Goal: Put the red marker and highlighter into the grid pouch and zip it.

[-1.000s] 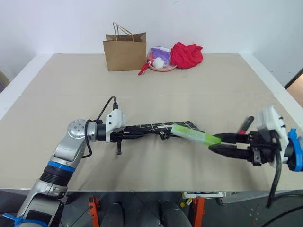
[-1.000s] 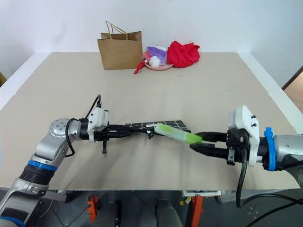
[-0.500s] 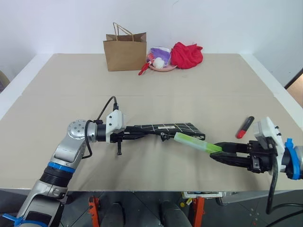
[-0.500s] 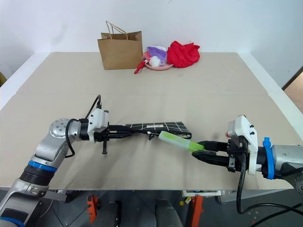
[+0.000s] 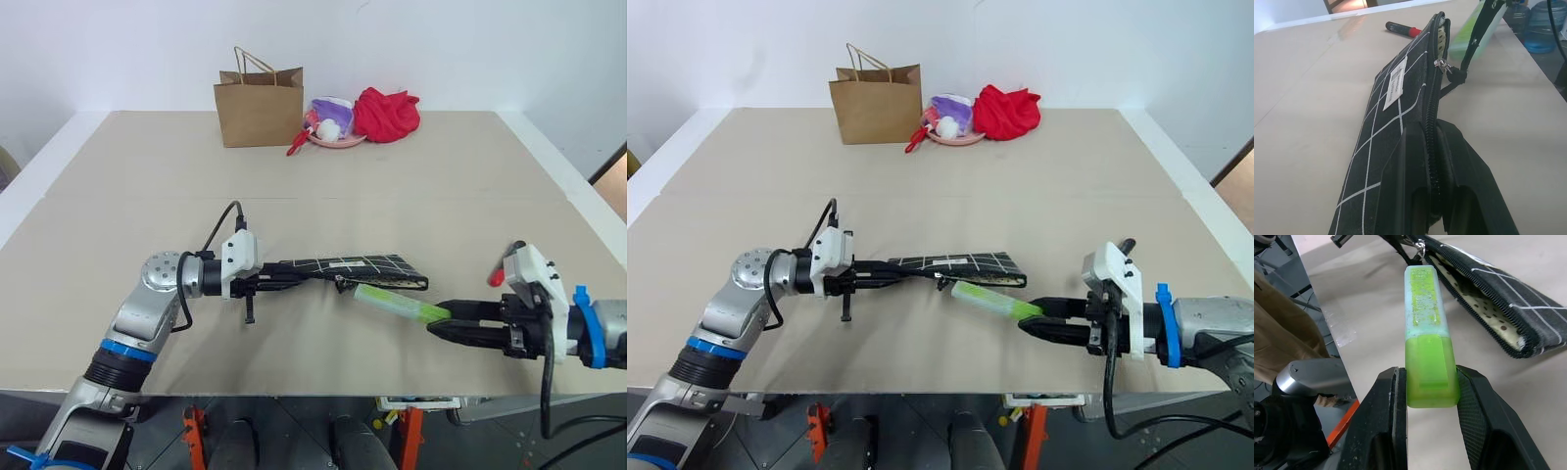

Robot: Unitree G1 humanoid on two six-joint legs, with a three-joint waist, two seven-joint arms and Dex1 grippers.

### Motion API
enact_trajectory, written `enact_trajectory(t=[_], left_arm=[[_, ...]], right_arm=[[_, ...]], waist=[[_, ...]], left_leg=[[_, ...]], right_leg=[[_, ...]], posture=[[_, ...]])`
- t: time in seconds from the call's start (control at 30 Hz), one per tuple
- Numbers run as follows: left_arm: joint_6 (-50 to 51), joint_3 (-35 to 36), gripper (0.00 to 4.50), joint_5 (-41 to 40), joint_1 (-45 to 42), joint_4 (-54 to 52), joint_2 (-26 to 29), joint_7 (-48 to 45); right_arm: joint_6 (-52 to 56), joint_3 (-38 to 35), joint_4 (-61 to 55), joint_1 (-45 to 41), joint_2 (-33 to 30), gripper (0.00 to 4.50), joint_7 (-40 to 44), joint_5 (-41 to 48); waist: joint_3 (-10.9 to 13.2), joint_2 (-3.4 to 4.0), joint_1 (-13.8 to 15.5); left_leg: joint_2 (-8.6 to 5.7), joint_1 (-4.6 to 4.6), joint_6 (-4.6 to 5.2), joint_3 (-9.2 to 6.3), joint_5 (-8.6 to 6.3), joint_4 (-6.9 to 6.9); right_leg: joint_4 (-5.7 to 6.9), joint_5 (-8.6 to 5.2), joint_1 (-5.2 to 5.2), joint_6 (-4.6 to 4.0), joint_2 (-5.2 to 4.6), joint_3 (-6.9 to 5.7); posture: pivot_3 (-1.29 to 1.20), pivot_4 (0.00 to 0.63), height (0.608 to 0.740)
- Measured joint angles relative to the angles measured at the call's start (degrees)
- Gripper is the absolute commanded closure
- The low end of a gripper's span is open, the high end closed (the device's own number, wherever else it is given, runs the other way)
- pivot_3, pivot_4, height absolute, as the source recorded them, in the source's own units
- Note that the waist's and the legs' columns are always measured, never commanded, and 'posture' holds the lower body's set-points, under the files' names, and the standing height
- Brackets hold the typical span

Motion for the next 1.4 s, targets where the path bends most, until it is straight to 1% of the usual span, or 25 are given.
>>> enact_trajectory(t=[0.3, 0.6, 0.9, 1.03, 1.07, 1.23, 1.4], left_arm=[[0.0, 0.0, 4.5, 0.0, 0.2, -0.1, 0.0, 0.3], [0.0, 0.0, 4.5, 0.0, 0.2, -0.1, 0.0, 1.0], [0.0, 0.0, 4.5, 0.0, 0.5, -0.2, 0.0, 1.0], [0.0, -0.1, 4.5, 0.0, 0.7, -0.3, 0.0, 1.0], [0.0, -0.1, 4.5, 0.0, 0.8, -0.3, -0.2, 1.1], [0.0, -0.2, 4.5, 0.0, 1.0, -0.6, -1.1, 1.2], [0.1, -0.2, 4.5, 0.1, 1.3, -0.9, -1.2, 1.3]], right_arm=[[3.2, 0.0, 0.8, -2.9, 0.0, 3.47, -1.0, 3.5], [4.2, 0.0, 2.0, -3.0, -0.2, 3.47, -2.4, 3.6], [7.8, 0.2, 2.7, -4.2, -0.2, 3.47, -4.7, 4.7], [9.5, 2.3, 2.7, -5.9, -0.4, 3.47, -5.4, 5.1], [10.8, 3.9, 2.9, -8.7, -0.1, 3.47, -7.0, 5.9], [15.7, 7.2, 4.0, -14.5, 1.6, 3.47, -12.0, 8.3], [18.1, 10.1, 4.4, -16.5, 2.1, 3.47, -14.3, 8.5]], waist=[[0.0, 0.0, 0.0], [0.0, 0.0, 0.0], [0.0, 0.0, 0.0], [0.0, 0.01, 0.0], [0.0, 0.01, -0.1], [0.0, 0.0, 0.0], [0.0, 0.01, 0.0]], left_leg=[[0.0, 0.0, 0.0, 0.0, 0.0, 0.01], [0.0, 0.0, 0.0, 0.0, 0.0, 0.02], [0.0, 0.0, 0.0, 0.0, 0.0, 0.03], [0.0, 0.0, 0.0, 0.0, 0.0, 0.04], [0.0, 0.01, 0.0, 0.01, 0.0, 0.04], [0.01, -0.01, 0.0, 0.0, 0.0, 0.06], [0.01, -0.01, 0.01, 0.0, 0.0, 0.05]], right_leg=[[0.0, 0.0, 0.01, 0.01, 0.0, 0.0], [0.0, 0.01, 0.01, 0.02, 0.0, 0.0], [0.0, 0.02, 0.02, 0.02, 0.0, 0.0], [0.0, 0.03, 0.02, 0.03, 0.0, 0.01], [0.0, 0.06, 0.01, 0.01, 0.0, 0.01], [0.0, 0.07, 0.01, 0.0, 0.0, 0.0], [0.0, 0.05, 0.0, 0.03, 0.01, 0.0]], posture=[[0.0, 0.15, 0.74], [0.0, 0.15, 0.74], [0.0, 0.15, 0.74], [0.0, 0.15, 0.74], [0.0, 0.15, 0.74], [0.0, 0.15, 0.74], [0.0, 0.15, 0.74]])
